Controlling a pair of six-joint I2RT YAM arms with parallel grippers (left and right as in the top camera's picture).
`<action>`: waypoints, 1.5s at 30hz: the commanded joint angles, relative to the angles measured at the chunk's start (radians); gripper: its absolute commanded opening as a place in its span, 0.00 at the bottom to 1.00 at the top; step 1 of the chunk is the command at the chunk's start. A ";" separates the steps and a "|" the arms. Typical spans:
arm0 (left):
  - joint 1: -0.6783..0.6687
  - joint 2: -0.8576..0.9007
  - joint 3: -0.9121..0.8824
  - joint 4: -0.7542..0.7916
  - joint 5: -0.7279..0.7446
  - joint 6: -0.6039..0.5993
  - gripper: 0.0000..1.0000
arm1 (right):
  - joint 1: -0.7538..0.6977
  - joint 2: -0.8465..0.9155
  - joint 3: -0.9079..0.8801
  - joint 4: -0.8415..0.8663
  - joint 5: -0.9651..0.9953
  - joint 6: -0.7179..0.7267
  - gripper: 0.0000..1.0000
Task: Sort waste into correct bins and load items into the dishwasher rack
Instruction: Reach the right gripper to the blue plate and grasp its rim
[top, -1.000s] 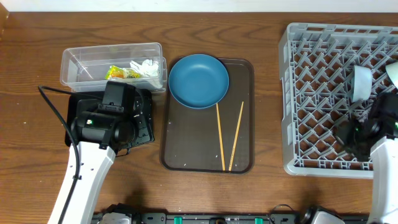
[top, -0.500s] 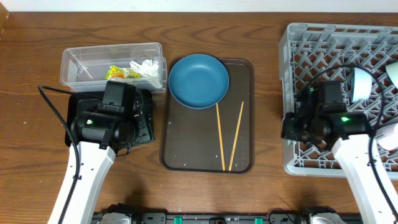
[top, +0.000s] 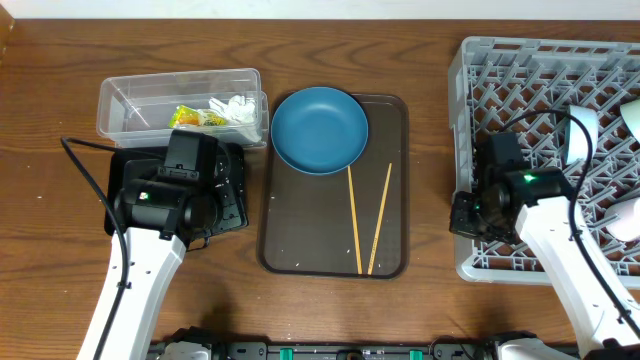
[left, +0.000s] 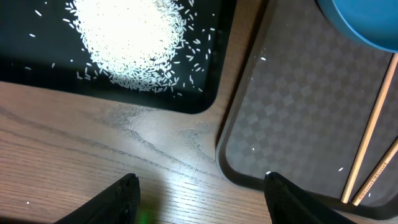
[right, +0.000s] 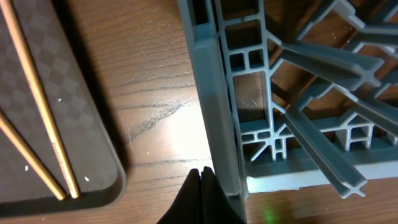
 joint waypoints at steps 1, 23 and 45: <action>0.006 0.006 0.005 -0.003 -0.019 0.005 0.67 | 0.005 0.007 0.001 -0.011 0.078 0.051 0.01; 0.006 0.006 0.005 -0.003 -0.019 0.005 0.67 | 0.124 0.014 0.007 0.443 -0.177 -0.054 0.29; 0.006 0.006 0.005 0.001 -0.019 0.005 0.67 | 0.232 0.584 0.627 0.246 -0.083 0.010 0.30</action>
